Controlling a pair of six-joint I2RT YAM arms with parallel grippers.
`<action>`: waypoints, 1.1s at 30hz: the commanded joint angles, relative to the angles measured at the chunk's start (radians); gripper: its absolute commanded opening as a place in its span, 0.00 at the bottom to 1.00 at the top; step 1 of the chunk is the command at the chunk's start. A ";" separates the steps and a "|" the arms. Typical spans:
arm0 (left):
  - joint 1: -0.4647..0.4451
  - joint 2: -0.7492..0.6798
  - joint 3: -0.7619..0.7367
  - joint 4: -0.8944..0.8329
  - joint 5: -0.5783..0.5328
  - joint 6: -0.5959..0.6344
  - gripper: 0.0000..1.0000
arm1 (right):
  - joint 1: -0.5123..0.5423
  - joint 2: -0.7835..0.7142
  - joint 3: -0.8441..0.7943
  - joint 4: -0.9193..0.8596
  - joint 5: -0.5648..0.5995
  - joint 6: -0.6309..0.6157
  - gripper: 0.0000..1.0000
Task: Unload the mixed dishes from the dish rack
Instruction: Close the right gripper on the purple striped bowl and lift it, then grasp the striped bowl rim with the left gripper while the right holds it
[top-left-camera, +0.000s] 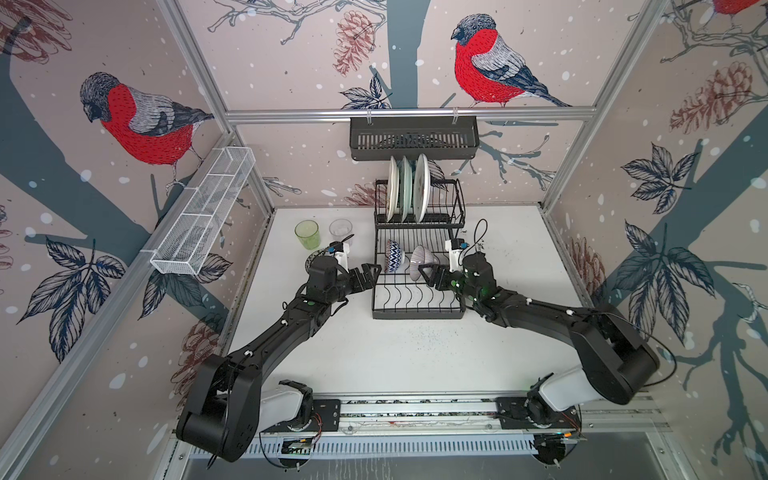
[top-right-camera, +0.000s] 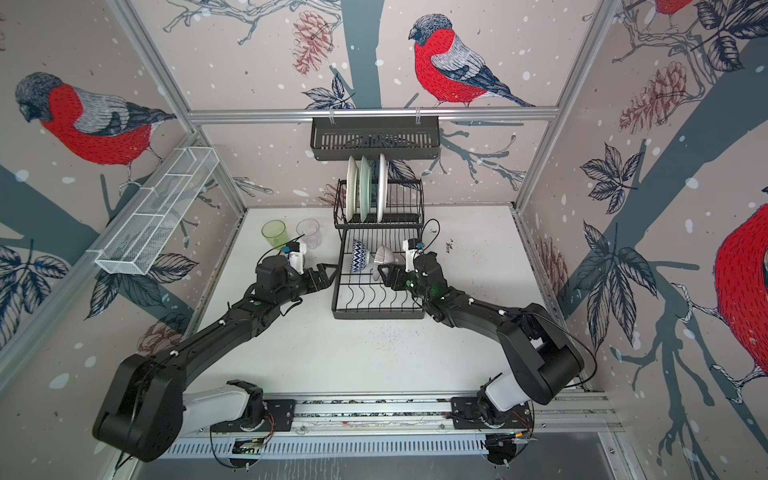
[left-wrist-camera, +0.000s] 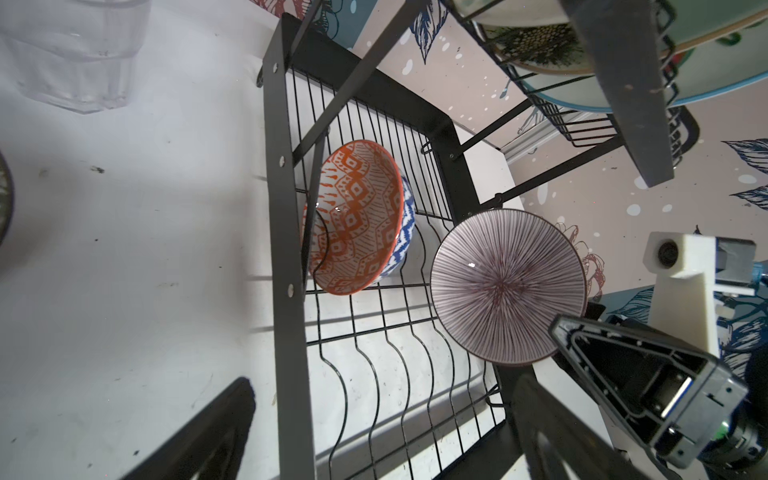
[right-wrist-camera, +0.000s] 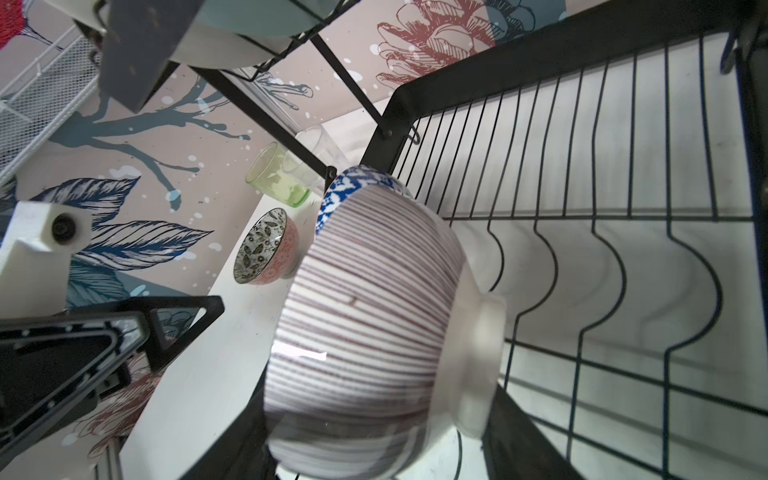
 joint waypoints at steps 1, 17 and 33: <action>-0.020 0.013 0.018 0.047 0.002 0.002 0.97 | 0.006 -0.063 -0.037 0.109 -0.043 0.049 0.63; -0.161 0.143 0.107 0.129 0.032 -0.054 0.80 | 0.053 -0.247 -0.089 0.133 -0.031 0.104 0.64; -0.199 0.189 0.127 0.163 0.070 -0.073 0.55 | 0.069 -0.221 -0.100 0.221 -0.099 0.141 0.65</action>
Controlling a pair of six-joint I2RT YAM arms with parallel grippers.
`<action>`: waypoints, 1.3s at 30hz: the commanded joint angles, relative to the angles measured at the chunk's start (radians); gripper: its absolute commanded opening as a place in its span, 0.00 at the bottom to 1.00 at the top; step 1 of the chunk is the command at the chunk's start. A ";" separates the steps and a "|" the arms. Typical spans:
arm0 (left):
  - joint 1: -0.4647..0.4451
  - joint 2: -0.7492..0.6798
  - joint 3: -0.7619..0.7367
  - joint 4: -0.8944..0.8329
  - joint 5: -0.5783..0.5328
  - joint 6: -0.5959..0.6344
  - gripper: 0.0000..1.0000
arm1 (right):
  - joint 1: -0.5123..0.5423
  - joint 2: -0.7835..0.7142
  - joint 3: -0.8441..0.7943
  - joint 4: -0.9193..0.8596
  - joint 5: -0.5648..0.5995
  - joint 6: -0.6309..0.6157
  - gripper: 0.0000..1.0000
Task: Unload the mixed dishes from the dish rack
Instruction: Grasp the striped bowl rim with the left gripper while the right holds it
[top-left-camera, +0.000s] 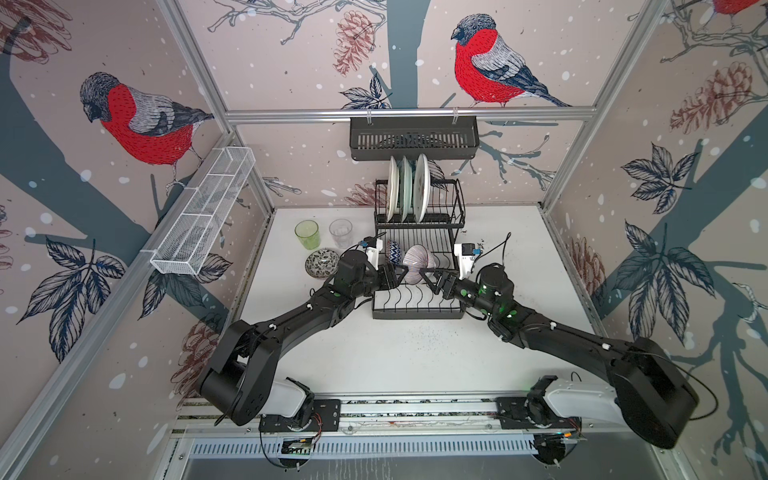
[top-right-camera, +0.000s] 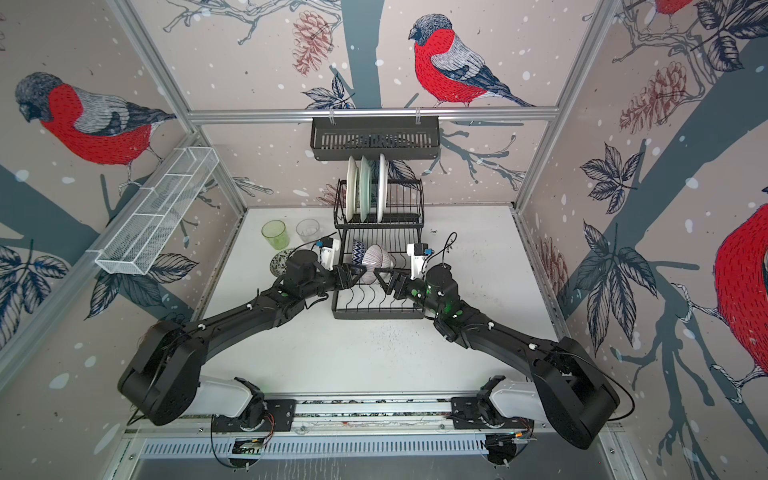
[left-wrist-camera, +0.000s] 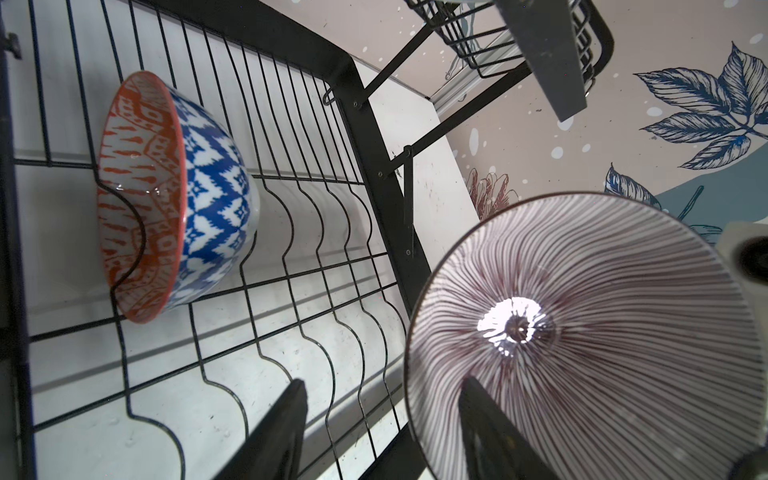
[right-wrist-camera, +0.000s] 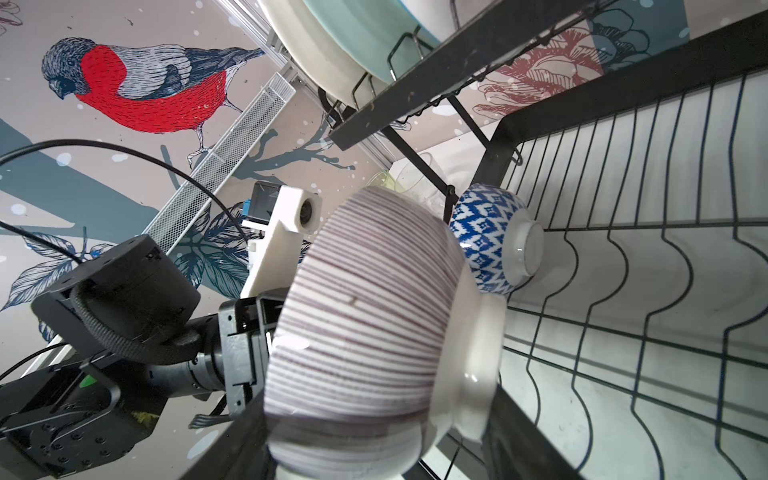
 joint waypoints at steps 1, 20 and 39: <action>-0.005 0.003 0.004 0.054 0.027 -0.006 0.53 | 0.006 -0.002 0.008 0.106 -0.030 0.014 0.65; -0.008 0.022 -0.003 0.101 0.067 -0.012 0.20 | 0.034 0.058 0.034 0.120 -0.053 -0.002 0.67; -0.008 0.014 0.000 0.067 0.045 0.009 0.00 | 0.042 0.055 0.044 0.061 0.009 -0.032 0.92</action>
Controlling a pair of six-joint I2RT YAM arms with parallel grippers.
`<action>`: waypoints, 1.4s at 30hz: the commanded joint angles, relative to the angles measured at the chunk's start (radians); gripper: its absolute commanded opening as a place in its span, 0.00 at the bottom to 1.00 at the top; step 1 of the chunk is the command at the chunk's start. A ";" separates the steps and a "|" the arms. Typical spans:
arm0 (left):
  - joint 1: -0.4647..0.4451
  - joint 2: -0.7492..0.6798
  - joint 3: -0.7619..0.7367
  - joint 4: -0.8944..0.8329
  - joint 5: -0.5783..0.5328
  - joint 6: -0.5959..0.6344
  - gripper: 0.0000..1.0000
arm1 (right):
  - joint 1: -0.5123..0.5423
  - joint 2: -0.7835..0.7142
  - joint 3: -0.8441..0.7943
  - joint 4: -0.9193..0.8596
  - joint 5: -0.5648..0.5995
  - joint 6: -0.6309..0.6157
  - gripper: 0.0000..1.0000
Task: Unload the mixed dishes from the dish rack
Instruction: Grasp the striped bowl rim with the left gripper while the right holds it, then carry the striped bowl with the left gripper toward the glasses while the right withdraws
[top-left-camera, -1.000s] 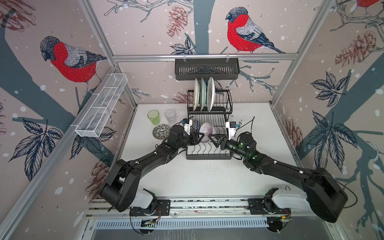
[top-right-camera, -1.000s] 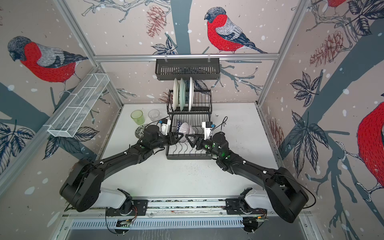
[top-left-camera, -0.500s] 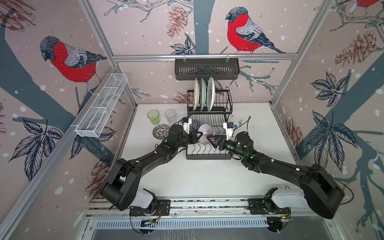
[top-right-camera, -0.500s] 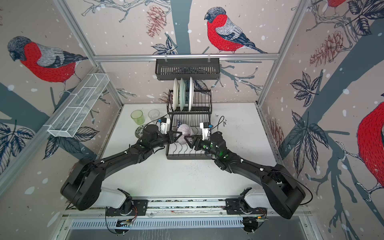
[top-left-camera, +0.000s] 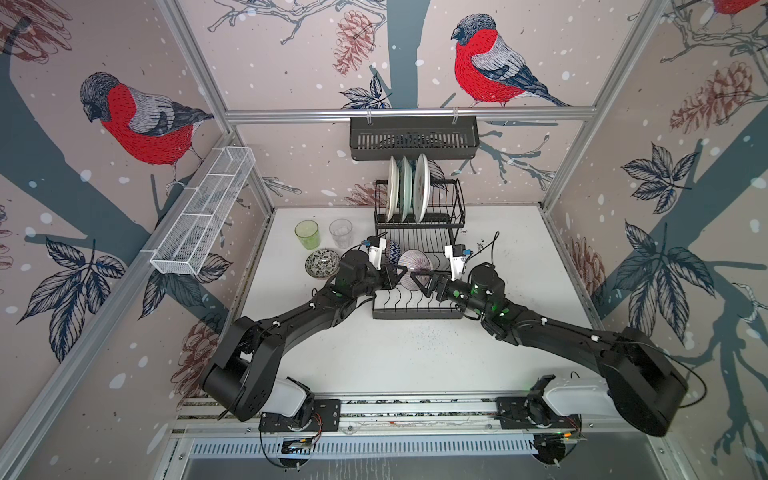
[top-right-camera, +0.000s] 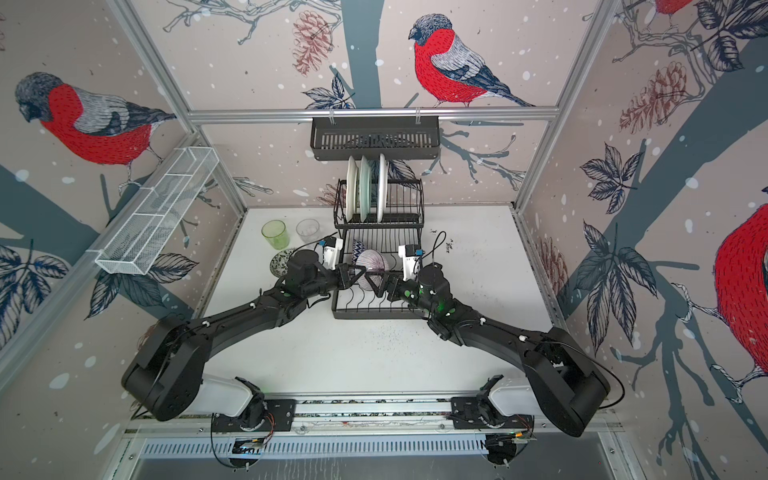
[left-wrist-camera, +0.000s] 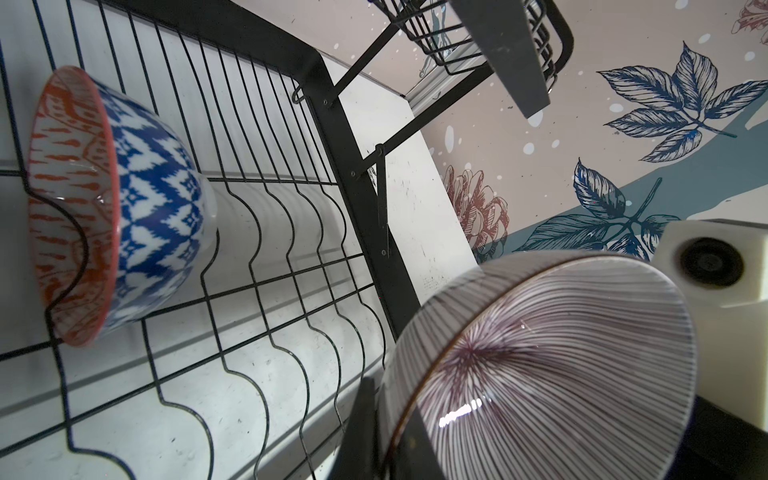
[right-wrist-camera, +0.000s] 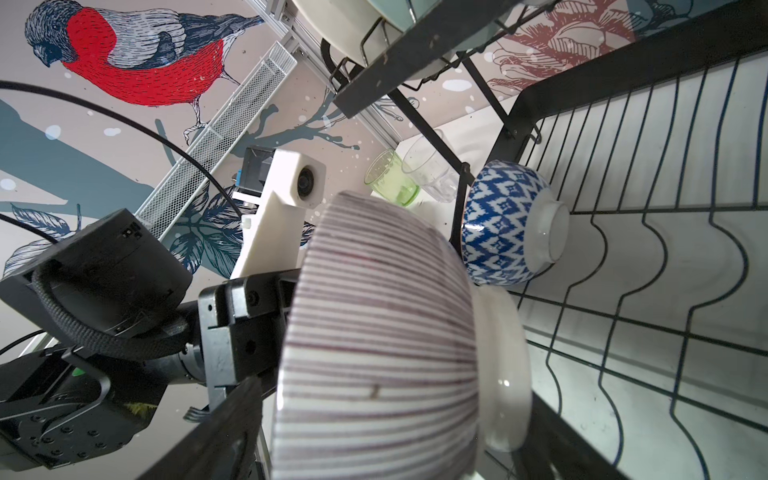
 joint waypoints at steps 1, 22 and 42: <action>-0.001 -0.005 0.004 -0.006 -0.005 0.028 0.00 | 0.003 -0.011 0.013 0.057 0.011 -0.024 0.93; 0.004 -0.057 0.035 -0.129 -0.109 0.102 0.00 | 0.003 -0.094 0.011 -0.126 0.231 -0.107 1.00; 0.336 -0.279 -0.068 -0.204 -0.464 0.155 0.00 | -0.051 -0.245 -0.026 -0.286 0.261 -0.175 1.00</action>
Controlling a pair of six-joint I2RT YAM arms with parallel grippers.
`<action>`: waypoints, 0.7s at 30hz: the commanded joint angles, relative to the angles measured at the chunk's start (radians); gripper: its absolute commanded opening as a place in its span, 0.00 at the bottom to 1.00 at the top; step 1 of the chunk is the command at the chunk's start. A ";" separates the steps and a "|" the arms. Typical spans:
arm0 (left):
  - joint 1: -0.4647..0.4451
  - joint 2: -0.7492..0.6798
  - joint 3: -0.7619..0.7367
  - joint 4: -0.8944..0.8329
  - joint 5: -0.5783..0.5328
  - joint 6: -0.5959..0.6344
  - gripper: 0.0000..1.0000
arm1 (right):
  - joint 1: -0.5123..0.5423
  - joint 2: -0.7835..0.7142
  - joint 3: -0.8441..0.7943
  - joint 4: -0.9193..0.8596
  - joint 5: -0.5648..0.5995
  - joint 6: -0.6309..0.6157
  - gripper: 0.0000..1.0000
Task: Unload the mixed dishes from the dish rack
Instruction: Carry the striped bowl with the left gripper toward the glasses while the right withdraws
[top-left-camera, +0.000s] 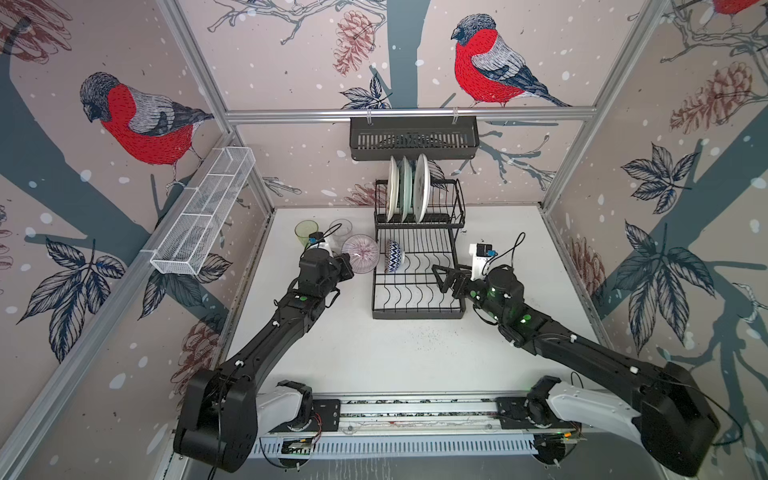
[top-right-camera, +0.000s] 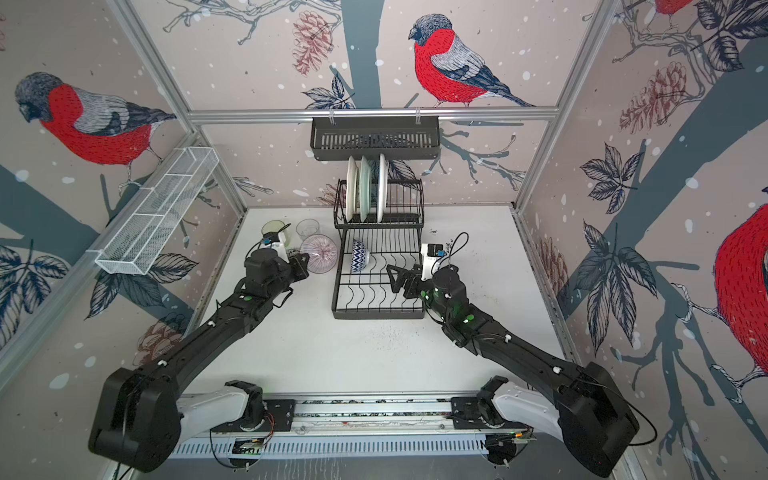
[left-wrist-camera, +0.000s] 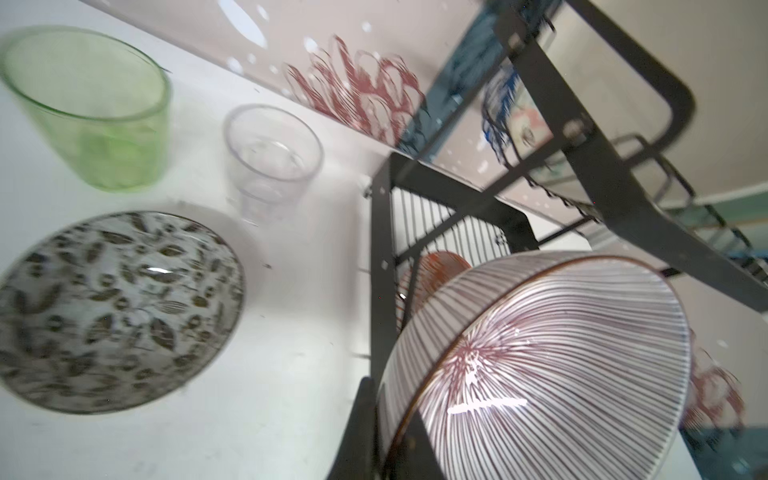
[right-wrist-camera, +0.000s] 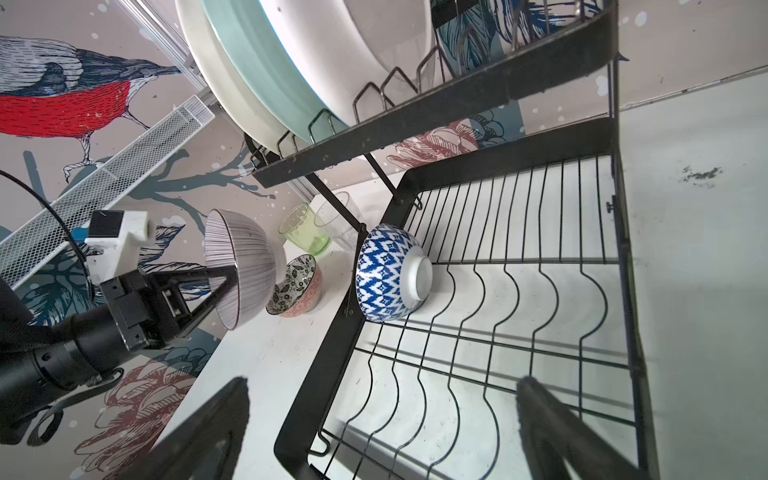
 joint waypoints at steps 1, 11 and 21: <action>0.058 -0.010 -0.012 0.052 -0.046 0.011 0.00 | -0.005 -0.021 0.010 -0.056 -0.002 -0.028 1.00; 0.157 -0.024 -0.056 0.051 -0.083 0.027 0.00 | -0.022 -0.111 -0.010 -0.144 0.037 -0.049 1.00; 0.212 0.020 -0.041 0.040 -0.075 0.036 0.00 | -0.025 -0.132 -0.024 -0.156 0.077 -0.042 1.00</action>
